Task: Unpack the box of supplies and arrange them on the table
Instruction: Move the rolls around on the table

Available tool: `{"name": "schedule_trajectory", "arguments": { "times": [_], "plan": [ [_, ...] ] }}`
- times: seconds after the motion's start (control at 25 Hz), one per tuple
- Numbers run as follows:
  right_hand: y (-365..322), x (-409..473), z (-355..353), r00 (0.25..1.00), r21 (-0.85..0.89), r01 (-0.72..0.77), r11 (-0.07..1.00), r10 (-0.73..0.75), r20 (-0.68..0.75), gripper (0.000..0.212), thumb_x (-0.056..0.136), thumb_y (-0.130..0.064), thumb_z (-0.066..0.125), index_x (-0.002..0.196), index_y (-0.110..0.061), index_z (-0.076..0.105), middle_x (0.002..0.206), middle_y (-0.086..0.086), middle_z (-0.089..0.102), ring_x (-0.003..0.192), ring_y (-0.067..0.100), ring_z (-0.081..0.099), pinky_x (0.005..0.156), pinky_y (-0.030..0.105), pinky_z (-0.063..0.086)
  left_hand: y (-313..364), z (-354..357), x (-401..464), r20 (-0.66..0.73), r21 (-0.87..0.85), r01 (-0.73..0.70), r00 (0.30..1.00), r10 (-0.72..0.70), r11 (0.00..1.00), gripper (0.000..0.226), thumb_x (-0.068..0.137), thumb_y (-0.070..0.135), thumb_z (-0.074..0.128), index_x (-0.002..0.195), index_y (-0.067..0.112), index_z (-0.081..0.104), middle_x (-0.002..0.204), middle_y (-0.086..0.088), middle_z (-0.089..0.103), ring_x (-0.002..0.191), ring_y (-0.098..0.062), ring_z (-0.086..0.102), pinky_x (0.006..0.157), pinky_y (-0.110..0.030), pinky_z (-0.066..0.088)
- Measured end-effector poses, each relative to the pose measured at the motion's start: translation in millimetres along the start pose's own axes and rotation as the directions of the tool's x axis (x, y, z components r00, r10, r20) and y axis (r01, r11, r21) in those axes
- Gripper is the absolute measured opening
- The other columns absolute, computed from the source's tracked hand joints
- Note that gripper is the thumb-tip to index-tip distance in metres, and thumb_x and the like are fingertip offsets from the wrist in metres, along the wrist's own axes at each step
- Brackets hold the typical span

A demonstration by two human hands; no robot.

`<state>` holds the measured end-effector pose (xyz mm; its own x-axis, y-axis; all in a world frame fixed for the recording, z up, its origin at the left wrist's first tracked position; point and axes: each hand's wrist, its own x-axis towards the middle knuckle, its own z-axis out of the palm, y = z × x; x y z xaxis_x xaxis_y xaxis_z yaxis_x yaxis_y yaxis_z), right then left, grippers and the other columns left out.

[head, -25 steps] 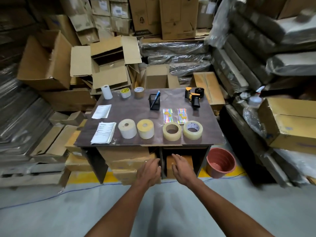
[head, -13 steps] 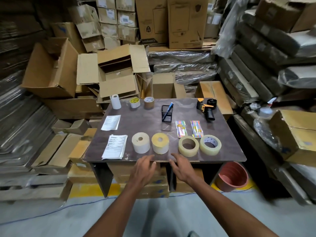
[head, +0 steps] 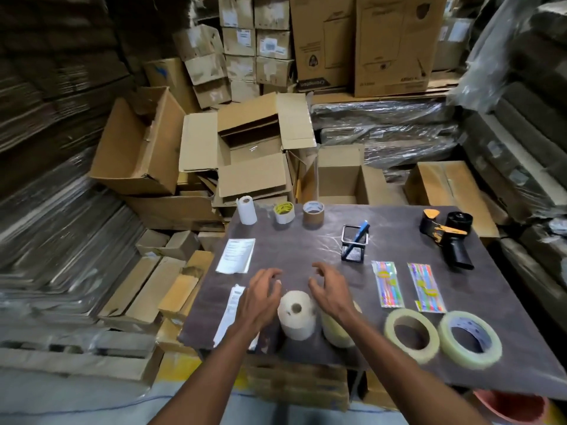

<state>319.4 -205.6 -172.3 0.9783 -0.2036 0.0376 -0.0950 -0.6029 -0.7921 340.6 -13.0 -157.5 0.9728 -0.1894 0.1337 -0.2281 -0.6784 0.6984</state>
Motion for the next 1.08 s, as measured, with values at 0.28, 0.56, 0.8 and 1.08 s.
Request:
{"name": "schedule_trajectory", "arguments": {
  "times": [0.28, 0.56, 0.8, 1.08],
  "plan": [
    [-14, 107, 22, 0.999, -0.011, -0.003, 1.000, 0.004, 0.052, 0.034, 0.090, -0.020, 0.063, 0.124, -0.016, 0.061, 0.108, 0.003, 0.066, 0.100, 0.017, 0.063, 0.090, 0.031, 0.051, -46, -7, 97, -0.107, -0.090, 0.104, 0.988, -0.114, 0.990, 0.019, 0.095, 0.025, 0.056, 0.113, 0.029, 0.062, 0.114, 0.006, 0.064, 0.103, -0.016, 0.061, 0.089, -0.039, 0.054],
    [-16, 190, 63, 0.995, -0.057, -0.056, 0.997, 0.061, 0.075, 0.035, 0.089, -0.020, 0.064, 0.123, -0.014, 0.062, 0.119, 0.006, 0.067, 0.108, 0.021, 0.062, 0.095, 0.035, 0.052, -91, -9, 198, -0.084, -0.215, 0.291, 0.946, -0.314, 0.932, 0.043, 0.093, 0.034, 0.054, 0.135, 0.029, 0.047, 0.123, 0.001, 0.060, 0.112, -0.023, 0.060, 0.095, -0.048, 0.052],
    [-25, 268, 98, 0.986, -0.171, -0.129, 0.977, 0.145, 0.083, 0.044, 0.094, -0.029, 0.062, 0.135, -0.017, 0.053, 0.137, 0.005, 0.050, 0.127, 0.021, 0.050, 0.107, 0.033, 0.040, -143, -9, 295, -0.049, -0.275, 0.437, 0.883, -0.466, 0.856, 0.081, 0.087, 0.036, 0.068, 0.152, 0.024, 0.021, 0.155, -0.009, 0.037, 0.140, -0.032, 0.040, 0.111, -0.055, 0.040],
    [-20, 332, 137, 0.966, -0.275, -0.214, 0.937, 0.244, 0.082, 0.060, 0.093, -0.029, 0.065, 0.147, -0.026, 0.040, 0.161, 0.008, 0.020, 0.142, 0.030, 0.038, 0.113, 0.043, 0.037, -172, -2, 362, 0.005, -0.243, 0.464, 0.879, -0.478, 0.852, 0.107, 0.073, 0.035, 0.083, 0.155, 0.026, 0.014, 0.155, -0.011, 0.031, 0.141, -0.035, 0.035, 0.111, -0.056, 0.039]
  ]
}}
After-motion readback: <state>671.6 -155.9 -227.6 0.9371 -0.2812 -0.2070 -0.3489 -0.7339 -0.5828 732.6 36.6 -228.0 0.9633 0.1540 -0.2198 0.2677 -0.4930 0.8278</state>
